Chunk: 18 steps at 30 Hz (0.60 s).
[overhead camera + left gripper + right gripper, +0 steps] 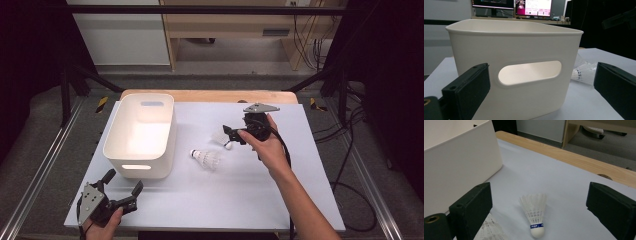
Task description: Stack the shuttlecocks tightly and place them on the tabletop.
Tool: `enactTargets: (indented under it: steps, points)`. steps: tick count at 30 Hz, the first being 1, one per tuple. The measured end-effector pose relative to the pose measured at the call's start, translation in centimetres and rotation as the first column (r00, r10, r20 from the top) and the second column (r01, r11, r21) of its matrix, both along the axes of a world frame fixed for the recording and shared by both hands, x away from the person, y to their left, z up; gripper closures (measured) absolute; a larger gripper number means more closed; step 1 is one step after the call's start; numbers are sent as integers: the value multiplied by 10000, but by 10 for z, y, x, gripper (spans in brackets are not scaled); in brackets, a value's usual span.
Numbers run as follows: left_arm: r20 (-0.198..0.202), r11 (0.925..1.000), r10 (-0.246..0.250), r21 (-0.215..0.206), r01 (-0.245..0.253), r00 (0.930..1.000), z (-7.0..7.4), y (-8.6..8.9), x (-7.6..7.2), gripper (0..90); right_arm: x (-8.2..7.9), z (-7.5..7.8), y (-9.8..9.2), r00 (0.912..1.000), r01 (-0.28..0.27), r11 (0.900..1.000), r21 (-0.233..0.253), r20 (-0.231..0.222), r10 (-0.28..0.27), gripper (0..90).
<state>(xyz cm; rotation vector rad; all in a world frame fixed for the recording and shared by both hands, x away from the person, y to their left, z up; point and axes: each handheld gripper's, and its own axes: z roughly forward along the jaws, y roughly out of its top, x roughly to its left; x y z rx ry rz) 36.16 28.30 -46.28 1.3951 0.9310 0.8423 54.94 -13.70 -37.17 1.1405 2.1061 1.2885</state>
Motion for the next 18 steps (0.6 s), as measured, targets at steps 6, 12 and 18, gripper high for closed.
enactTargets:
  steps: [6,12,18]
  points:
    - [19,9999,-94,86,94,10000,0,-3,0,7,6,-3,5,9998,-12,10000,-94,-199,10,67]
    - [6,9997,-120,216,120,9999,0,-4,1,7,11,-4,4,9997,20,10000,-75,-259,-22,69]
    - [5,9996,-145,239,145,9999,0,-4,1,7,19,-13,7,9984,101,9995,-290,-546,-117,87]
